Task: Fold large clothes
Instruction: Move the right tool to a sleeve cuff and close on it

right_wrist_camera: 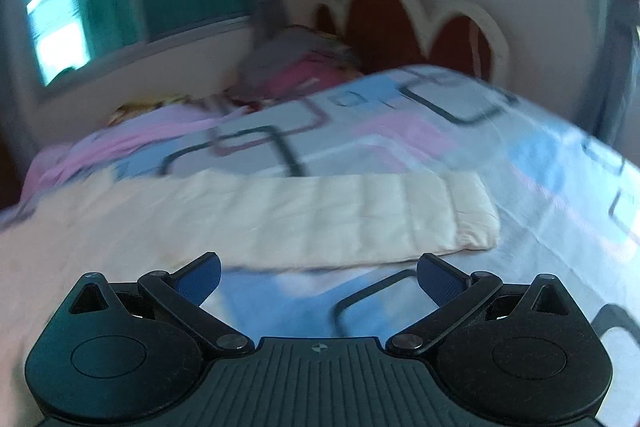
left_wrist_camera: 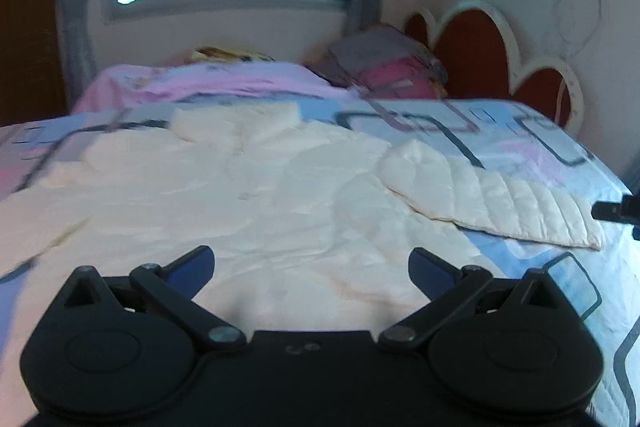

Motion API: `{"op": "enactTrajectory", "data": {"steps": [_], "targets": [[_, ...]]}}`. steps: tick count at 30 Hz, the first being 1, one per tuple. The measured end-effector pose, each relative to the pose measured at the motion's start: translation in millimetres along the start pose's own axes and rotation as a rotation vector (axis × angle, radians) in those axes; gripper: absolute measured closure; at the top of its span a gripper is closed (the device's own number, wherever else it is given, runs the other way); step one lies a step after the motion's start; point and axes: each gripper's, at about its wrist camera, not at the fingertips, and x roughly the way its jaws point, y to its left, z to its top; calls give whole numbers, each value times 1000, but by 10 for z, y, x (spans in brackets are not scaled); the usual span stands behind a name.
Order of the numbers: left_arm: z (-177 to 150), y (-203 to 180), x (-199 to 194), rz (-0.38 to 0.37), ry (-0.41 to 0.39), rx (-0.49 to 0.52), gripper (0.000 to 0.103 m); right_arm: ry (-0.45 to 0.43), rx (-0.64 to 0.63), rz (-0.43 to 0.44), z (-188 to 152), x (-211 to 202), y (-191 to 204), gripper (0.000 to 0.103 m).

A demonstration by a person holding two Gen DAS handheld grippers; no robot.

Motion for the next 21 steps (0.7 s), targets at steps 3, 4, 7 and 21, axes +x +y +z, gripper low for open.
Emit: {"op": "enactTrajectory", "data": {"steps": [3, 4, 7, 21], "targets": [[80, -156, 292, 17, 16, -4, 0, 9, 81, -18, 90, 315, -393, 0], [102, -204, 384, 28, 23, -5, 0, 17, 106, -27, 100, 421, -513, 1], [155, -306, 596, 54, 30, -16, 0, 35, 176, -28, 110, 672, -812, 1], [351, -334, 967, 170, 78, -39, 0, 93, 374, 38, 81, 1182, -1341, 47]]}}
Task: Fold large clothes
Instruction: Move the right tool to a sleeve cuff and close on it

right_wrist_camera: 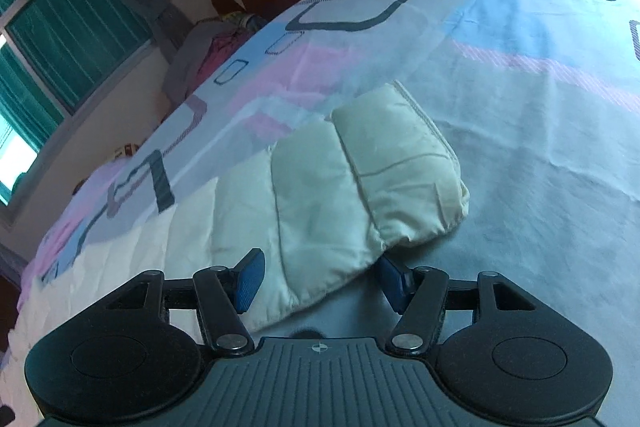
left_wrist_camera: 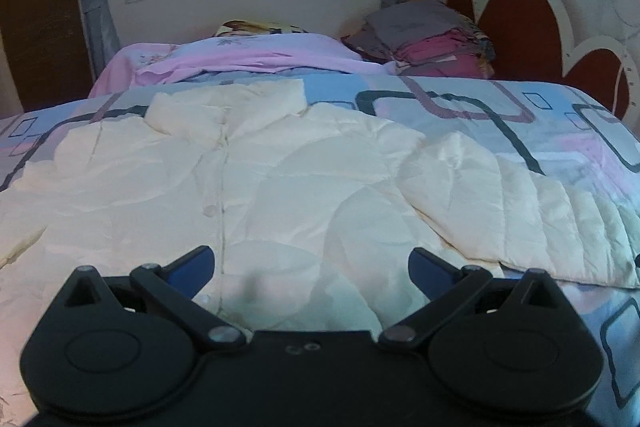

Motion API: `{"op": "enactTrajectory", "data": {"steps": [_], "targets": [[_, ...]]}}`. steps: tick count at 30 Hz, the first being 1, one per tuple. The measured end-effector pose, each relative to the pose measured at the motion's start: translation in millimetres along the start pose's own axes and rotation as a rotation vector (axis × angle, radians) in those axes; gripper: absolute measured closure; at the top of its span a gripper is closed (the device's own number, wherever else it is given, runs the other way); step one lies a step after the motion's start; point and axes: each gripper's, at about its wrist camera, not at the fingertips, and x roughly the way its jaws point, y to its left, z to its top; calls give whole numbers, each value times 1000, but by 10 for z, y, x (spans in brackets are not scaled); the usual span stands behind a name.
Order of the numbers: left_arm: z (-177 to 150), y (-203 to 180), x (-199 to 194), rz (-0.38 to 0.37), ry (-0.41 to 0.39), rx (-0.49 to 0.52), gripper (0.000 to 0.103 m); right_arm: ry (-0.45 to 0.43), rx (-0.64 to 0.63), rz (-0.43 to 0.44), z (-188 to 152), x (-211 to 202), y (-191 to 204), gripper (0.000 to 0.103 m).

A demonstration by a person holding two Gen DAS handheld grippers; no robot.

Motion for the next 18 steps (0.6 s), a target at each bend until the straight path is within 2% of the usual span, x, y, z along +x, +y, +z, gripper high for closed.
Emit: {"op": "enactTrajectory", "data": {"steps": [1, 2, 3, 4, 7, 13, 18], "targets": [[16, 22, 3, 5, 6, -6, 0, -3, -6, -14, 17, 17, 13, 58], [28, 56, 2, 18, 11, -12, 0, -4, -14, -30, 33, 33, 23, 63], [38, 98, 0, 28, 15, -18, 0, -4, -23, -43, 54, 60, 32, 76], [42, 151, -6, 27, 20, -23, 0, -4, -37, -49, 74, 81, 46, 84], [22, 340, -40, 40, 27, -46, 0, -23, -95, -56, 122, 82, 173, 94], [-79, 851, -175, 71, 13, -106, 0, -146, -277, 27, 103, -144, 830, 99], [-172, 1295, -240, 92, 0, -149, 1, -182, -475, 140, -204, -359, 1643, 99]]}}
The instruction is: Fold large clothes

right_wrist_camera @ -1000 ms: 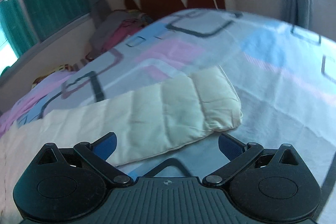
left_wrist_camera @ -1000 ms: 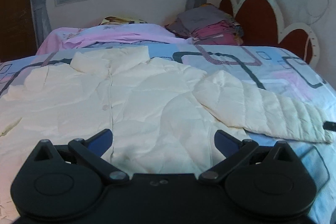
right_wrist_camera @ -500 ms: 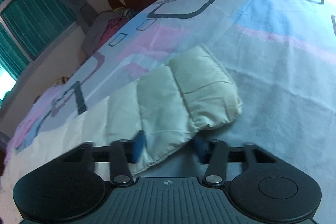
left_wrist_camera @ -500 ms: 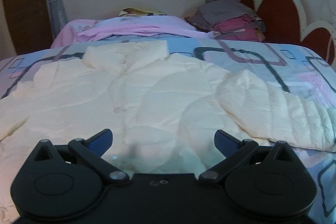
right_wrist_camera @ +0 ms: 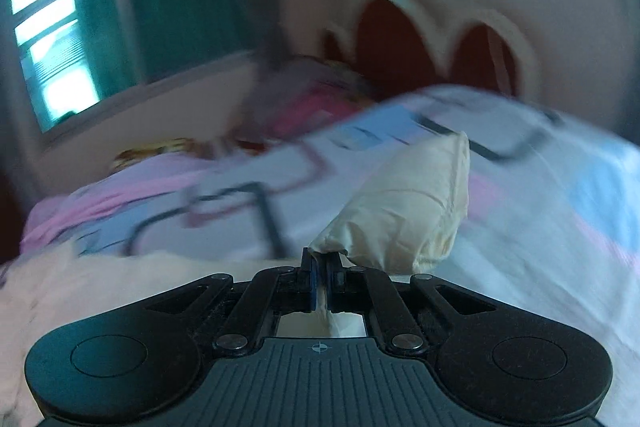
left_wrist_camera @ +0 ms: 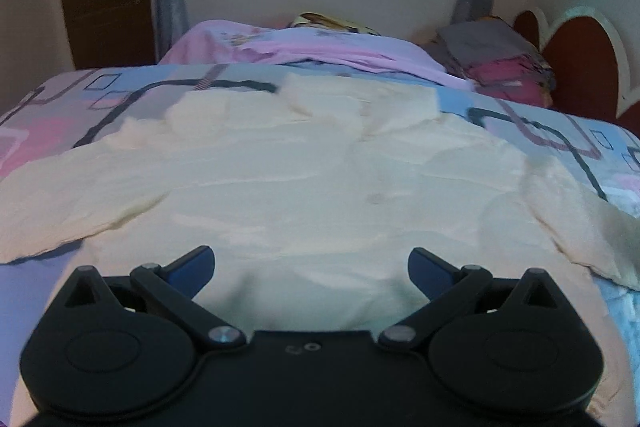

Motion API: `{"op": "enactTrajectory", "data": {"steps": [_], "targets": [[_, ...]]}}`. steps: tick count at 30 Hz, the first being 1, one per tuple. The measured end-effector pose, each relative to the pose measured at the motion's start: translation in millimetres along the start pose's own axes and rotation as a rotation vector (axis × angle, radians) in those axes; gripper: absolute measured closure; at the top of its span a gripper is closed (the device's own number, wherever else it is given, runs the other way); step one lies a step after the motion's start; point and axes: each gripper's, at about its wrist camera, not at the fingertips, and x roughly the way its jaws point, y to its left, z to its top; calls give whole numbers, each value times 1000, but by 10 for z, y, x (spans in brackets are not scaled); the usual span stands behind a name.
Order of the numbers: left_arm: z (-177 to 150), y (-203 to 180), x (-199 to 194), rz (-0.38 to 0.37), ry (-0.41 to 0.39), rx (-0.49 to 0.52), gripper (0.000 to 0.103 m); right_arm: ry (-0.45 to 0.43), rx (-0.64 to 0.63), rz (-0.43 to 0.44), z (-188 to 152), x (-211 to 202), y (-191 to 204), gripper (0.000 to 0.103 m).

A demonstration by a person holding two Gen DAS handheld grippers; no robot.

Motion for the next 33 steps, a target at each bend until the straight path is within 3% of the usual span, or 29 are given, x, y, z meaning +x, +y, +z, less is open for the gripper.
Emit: {"op": "enactTrajectory", "data": {"steps": [10, 13, 15, 20, 27, 29, 30, 31, 33], "targets": [[74, 813, -27, -66, -23, -48, 5, 61, -263, 251, -404, 76, 2068, 99], [67, 1071, -43, -108, -15, -68, 20, 107, -336, 311, -645, 173, 2652, 99], [58, 1253, -34, -120, -5, -92, 23, 145, -376, 354, -856, 233, 3002, 99], [9, 1625, -70, -129, -11, -144, 17, 201, -487, 421, -1323, 316, 3650, 99], [4, 1841, -39, -157, 0, -172, 14, 275, -589, 486, -1776, 432, 4210, 99], [11, 1827, -20, -177, 5, -166, 8, 260, -632, 460, -1817, 375, 4238, 87], [12, 1827, -9, -187, 6, -163, 7, 244, -625, 460, -1799, 336, 4206, 58], [22, 1796, 17, -199, 8, -159, 7, 216, -597, 459, -1744, 284, 4139, 36], [43, 1719, 103, -233, 18, -157, 7, 182, -551, 432, -1601, 219, 3944, 36]]}}
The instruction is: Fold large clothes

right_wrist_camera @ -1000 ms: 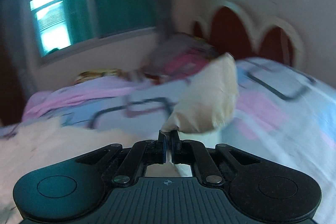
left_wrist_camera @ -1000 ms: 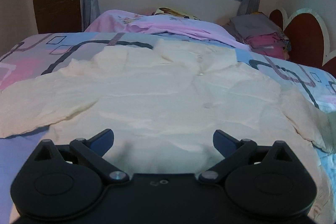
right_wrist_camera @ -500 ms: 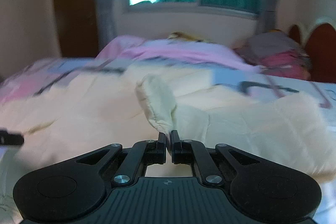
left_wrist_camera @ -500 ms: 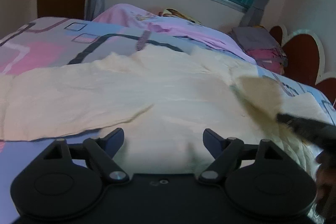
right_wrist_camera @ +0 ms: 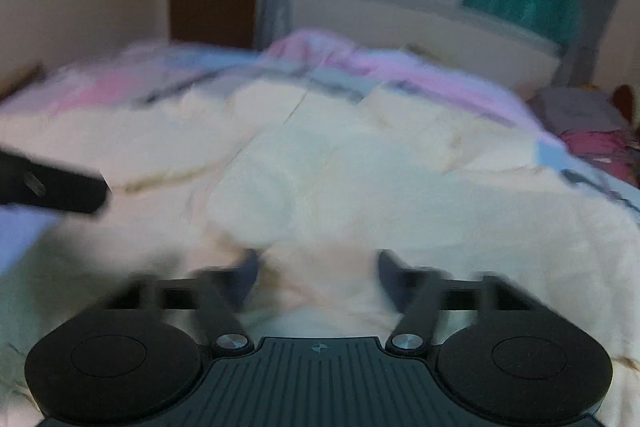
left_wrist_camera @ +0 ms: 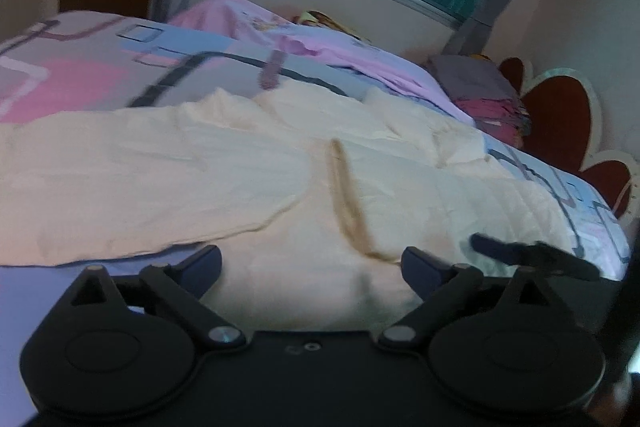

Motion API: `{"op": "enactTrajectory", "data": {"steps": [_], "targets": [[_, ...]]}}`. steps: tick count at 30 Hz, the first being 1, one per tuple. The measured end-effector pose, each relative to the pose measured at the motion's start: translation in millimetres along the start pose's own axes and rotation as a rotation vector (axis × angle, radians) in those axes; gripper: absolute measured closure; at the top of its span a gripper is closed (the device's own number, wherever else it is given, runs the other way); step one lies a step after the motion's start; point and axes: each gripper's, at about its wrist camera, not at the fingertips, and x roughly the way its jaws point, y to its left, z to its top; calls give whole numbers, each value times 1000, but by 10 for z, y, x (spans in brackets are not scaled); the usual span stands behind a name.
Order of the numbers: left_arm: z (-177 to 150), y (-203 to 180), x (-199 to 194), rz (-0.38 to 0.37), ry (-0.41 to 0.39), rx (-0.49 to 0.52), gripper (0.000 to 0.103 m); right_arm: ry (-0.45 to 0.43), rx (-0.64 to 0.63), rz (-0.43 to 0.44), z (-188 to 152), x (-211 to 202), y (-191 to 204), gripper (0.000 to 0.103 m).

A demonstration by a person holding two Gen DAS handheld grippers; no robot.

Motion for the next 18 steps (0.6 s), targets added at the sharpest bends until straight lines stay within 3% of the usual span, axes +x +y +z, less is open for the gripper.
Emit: {"op": "enactTrajectory", "data": {"steps": [4, 6, 10, 12, 14, 16, 18], "targets": [[41, -109, 331, -68, 45, -22, 20, -32, 114, -73, -56, -354, -569, 38], [77, -117, 493, -95, 60, -42, 25, -35, 175, -139, -101, -512, -919, 51], [175, -173, 748, -109, 71, -45, 34, -31, 351, -273, -251, -685, -1655, 66], [207, -230, 858, -116, 85, -23, 53, -2, 444, -322, -330, -650, -1994, 73], [221, -283, 949, -114, 97, -5, 89, 15, 498, -333, -360, -612, -2223, 79], [232, -305, 922, -111, 64, -3, 97, 19, 509, -323, -354, -546, -2311, 79], [249, -328, 785, -102, -1, 4, 98, 11, 493, -296, -318, -459, -2335, 79]]}}
